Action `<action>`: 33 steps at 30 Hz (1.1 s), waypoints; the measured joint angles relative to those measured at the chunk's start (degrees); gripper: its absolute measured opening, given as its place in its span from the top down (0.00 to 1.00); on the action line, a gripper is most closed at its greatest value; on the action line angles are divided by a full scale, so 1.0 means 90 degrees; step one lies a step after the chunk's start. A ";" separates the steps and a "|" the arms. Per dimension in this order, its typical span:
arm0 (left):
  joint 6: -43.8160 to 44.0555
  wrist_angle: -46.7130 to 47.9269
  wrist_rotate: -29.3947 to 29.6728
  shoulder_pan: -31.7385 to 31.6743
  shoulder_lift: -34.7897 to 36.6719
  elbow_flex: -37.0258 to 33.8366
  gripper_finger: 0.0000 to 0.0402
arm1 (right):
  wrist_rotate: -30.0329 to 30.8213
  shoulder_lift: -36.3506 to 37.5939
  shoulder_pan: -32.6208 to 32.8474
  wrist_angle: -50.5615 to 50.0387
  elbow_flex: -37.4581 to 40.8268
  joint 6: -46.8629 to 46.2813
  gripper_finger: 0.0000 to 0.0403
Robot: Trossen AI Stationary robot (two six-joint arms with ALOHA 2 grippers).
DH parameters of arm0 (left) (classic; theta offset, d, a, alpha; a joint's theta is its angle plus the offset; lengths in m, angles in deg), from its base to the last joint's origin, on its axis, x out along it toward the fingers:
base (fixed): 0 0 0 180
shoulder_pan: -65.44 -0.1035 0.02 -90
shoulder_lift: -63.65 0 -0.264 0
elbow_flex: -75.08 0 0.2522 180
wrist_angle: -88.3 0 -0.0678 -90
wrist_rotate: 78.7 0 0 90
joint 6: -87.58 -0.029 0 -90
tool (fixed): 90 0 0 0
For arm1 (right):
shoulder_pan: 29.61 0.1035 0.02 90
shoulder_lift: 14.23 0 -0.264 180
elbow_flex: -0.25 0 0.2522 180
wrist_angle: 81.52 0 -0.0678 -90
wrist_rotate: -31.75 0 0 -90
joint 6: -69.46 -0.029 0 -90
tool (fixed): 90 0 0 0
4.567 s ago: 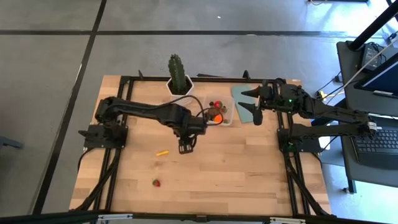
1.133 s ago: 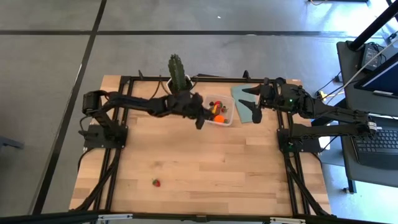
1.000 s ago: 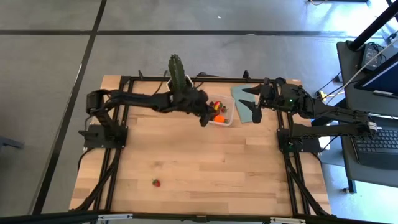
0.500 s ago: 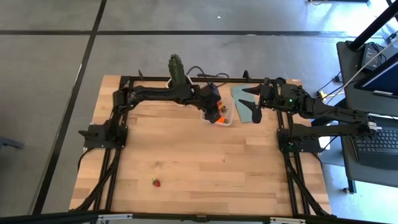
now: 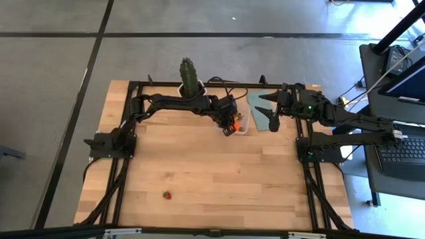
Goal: Pick and placing Produce into tupperware
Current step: Put the corn into the transparent bin, then put the strawberry into the transparent bin
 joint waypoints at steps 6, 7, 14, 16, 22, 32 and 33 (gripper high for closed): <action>0.0030 -0.0107 0.0000 0.0002 0.0003 0.0005 0.81 | 0.0000 0.0000 0.0000 -0.0016 -0.0001 0.0004 0.41; 0.0032 -0.0107 0.0000 0.0002 0.0003 0.0005 0.80 | -0.0002 0.0000 -0.0002 -0.0016 0.0000 0.0011 0.41; -0.0282 0.0229 -0.0025 -0.0032 0.0010 0.0298 0.71 | -0.0002 0.0000 0.0000 -0.0014 0.0000 0.0133 0.41; -0.0610 0.0831 -0.0025 -0.0041 0.0024 0.0713 0.68 | -0.0001 0.0000 -0.0001 -0.0014 0.0000 0.0168 0.41; -0.1536 0.3282 0.0010 0.0034 0.0470 0.2015 0.64 | -0.0004 0.0002 0.0000 -0.0009 0.0000 0.0189 0.41; -0.1040 0.5620 0.0097 0.0780 0.2204 0.2058 0.66 | 0.0008 0.0005 -0.0055 0.0051 0.0000 0.0189 0.41; -0.0881 0.5596 0.0113 0.0920 0.2391 0.1956 0.66 | 0.0018 0.0005 -0.0059 0.0064 0.0000 0.0186 0.41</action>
